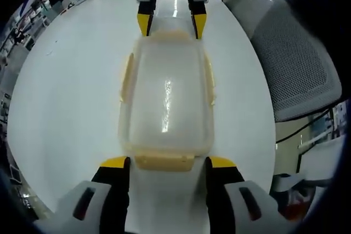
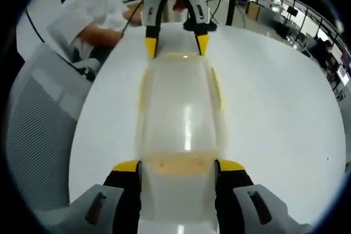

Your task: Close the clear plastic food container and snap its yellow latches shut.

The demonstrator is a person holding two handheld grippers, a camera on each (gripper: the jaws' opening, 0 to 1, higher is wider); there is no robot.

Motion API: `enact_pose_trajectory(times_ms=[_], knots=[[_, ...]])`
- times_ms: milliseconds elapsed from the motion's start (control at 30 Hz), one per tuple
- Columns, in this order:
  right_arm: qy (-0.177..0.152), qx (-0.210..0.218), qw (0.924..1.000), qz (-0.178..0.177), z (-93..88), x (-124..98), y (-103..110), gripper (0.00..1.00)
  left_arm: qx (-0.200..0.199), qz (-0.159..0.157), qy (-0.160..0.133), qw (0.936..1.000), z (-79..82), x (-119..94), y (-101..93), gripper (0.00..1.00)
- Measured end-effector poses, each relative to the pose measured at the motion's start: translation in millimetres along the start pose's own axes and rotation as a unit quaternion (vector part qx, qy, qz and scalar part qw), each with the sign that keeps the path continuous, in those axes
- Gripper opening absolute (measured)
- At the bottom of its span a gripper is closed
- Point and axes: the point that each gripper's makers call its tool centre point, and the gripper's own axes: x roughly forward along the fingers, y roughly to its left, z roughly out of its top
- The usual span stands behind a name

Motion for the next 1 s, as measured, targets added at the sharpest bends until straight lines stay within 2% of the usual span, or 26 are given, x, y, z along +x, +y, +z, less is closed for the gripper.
enact_pose_trajectory(times_ms=[333, 567, 1000], knots=[[0.005, -0.009, 0.9999, -0.006, -2.4, -2.4, -2.9, 0.42, 0.009, -0.002, 0.001, 1.0, 3.0, -0.3, -0.2, 0.4], [0.018, -0.015, 0.9997, -0.008, -2.9, -1.1, -3.0, 0.39, 0.004, -0.003, -0.002, 1.0, 2.5, 0.7, 1.6, 0.39], [0.016, -0.012, 0.9998, -0.007, -2.6, -1.3, -3.4, 0.39, 0.006, -0.004, 0.007, 0.9999, 2.8, -0.1, 0.9, 0.39]])
